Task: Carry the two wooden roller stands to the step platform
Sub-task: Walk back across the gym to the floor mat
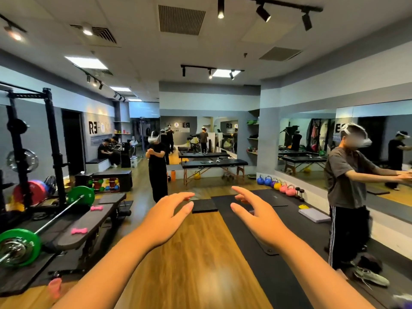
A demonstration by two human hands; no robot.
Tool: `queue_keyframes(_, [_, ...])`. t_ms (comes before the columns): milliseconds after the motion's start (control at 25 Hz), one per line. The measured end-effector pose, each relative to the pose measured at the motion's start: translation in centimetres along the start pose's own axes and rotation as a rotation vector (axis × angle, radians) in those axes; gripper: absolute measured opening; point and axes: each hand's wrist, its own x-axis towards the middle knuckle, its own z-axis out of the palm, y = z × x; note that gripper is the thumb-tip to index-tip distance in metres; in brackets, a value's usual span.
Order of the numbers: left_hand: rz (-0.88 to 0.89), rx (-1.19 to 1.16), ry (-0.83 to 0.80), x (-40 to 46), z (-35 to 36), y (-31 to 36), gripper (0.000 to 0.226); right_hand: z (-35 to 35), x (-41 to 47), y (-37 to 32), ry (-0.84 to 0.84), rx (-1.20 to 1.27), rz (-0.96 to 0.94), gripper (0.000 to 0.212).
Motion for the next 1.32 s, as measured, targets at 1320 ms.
queue_keyframes(1320, [-0.054,0.052,-0.012,74.3,26.0,-56.5,0.048,26.0,81.7,47.0,-0.058,0.027,0.007,0.057])
